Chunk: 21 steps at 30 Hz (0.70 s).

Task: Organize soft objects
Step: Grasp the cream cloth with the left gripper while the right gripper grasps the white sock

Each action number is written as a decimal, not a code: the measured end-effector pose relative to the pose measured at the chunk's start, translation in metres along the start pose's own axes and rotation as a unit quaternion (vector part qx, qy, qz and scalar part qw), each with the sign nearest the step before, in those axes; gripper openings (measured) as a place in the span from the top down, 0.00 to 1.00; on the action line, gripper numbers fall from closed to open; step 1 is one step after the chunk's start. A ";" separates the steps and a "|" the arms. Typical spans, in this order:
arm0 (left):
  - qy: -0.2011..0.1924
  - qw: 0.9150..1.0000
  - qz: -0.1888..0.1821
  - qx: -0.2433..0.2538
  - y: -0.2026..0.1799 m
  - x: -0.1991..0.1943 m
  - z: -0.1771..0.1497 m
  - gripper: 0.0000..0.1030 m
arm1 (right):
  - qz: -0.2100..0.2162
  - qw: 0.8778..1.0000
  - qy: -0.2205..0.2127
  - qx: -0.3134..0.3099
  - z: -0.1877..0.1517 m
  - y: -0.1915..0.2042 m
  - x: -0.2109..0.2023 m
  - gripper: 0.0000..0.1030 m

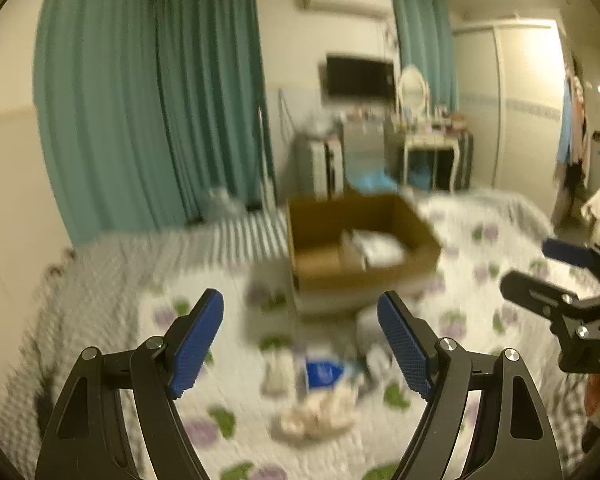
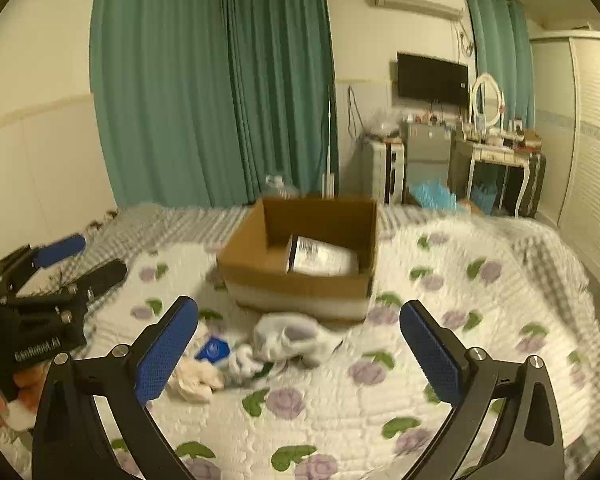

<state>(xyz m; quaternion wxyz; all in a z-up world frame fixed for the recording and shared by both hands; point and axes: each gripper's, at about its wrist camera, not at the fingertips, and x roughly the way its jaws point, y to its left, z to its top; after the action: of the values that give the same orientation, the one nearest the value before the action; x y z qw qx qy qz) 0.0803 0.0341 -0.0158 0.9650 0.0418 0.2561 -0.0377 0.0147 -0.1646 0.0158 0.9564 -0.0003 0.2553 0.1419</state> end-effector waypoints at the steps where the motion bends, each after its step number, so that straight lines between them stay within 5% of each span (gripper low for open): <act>1: 0.016 1.000 -0.002 -0.001 -0.001 0.011 -0.011 0.22 | 0.000 1.000 0.007 -0.002 -0.010 0.003 0.010 0.01; 8: 0.122 0.992 -0.018 -0.022 -0.009 0.077 -0.086 0.23 | 0.002 0.997 0.079 -0.017 -0.068 0.008 0.075 0.01; 16: 0.177 0.983 -0.043 -0.032 -0.013 0.106 -0.119 0.26 | -0.002 0.995 0.101 -0.021 -0.084 0.010 0.103 0.01; 21: 0.183 0.979 -0.072 -0.051 -0.007 0.108 -0.120 0.64 | 0.005 0.993 0.115 -0.018 -0.088 0.017 0.113 0.01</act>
<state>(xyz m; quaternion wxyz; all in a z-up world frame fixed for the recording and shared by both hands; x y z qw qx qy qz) 0.1142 0.0339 -0.1738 0.8974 -0.0195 0.4322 -0.0862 0.0610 -0.1241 -0.1141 0.9198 -0.0326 0.3610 0.1500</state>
